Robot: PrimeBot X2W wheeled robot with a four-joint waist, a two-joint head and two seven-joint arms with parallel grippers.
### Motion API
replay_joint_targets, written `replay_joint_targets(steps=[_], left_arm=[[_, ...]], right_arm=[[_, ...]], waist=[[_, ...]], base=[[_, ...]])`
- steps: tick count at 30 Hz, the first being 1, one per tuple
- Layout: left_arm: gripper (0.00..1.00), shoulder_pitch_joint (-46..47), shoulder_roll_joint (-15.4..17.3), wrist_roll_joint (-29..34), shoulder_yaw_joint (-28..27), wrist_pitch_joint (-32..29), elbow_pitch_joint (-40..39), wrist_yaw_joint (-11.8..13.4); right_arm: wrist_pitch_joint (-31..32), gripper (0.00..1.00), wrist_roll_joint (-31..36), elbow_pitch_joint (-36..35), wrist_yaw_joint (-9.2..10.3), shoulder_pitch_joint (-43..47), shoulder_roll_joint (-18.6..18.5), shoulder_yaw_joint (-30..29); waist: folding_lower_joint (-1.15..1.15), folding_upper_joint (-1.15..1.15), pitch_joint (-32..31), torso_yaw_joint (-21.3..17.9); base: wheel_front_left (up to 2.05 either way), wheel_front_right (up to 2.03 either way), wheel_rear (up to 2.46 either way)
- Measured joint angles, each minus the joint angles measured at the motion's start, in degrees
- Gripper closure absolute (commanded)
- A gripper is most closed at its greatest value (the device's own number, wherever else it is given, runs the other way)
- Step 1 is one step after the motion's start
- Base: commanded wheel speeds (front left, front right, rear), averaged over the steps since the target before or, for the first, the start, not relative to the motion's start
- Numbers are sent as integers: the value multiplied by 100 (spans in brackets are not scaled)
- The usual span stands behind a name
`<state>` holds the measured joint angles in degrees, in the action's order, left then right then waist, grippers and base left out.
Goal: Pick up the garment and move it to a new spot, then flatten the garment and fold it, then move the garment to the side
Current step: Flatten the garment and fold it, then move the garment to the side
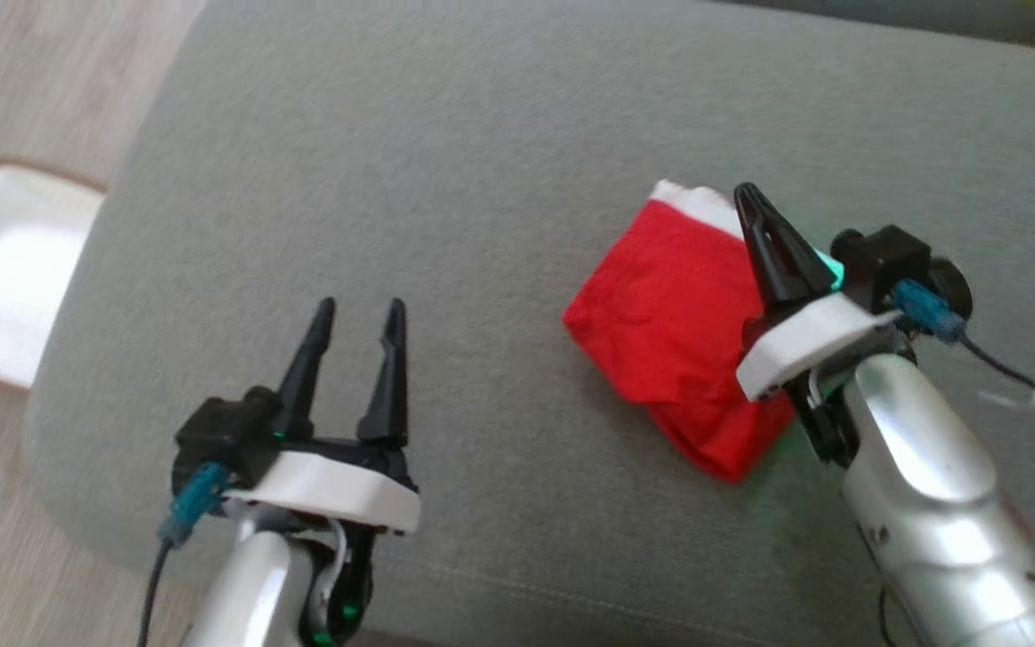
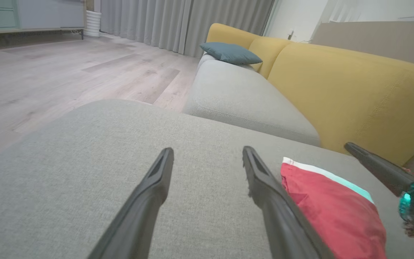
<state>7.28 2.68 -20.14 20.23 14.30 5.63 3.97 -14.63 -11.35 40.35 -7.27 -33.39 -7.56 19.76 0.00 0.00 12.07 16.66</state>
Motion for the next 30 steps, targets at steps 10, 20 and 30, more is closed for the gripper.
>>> replay_joint_targets(steps=[10,20,30], left_arm=[[0,-300,2,142,-536,1,1,-152],[0,-370,2,274,-683,1,13,-292],[0,-820,5,379,-837,1,258,-356]], right_arm=[[1,100,-225,-983,-1,1264,40,-720],[1,99,8,-1710,0,2405,354,-1608],[0,0,115,-1945,-1,2955,475,-1669]], waist=[[0,0,-627,-858],[0,0,-989,-1464],[0,0,-1136,-1829]], base=[[0,0,0],[0,0,0],[0,0,0]])
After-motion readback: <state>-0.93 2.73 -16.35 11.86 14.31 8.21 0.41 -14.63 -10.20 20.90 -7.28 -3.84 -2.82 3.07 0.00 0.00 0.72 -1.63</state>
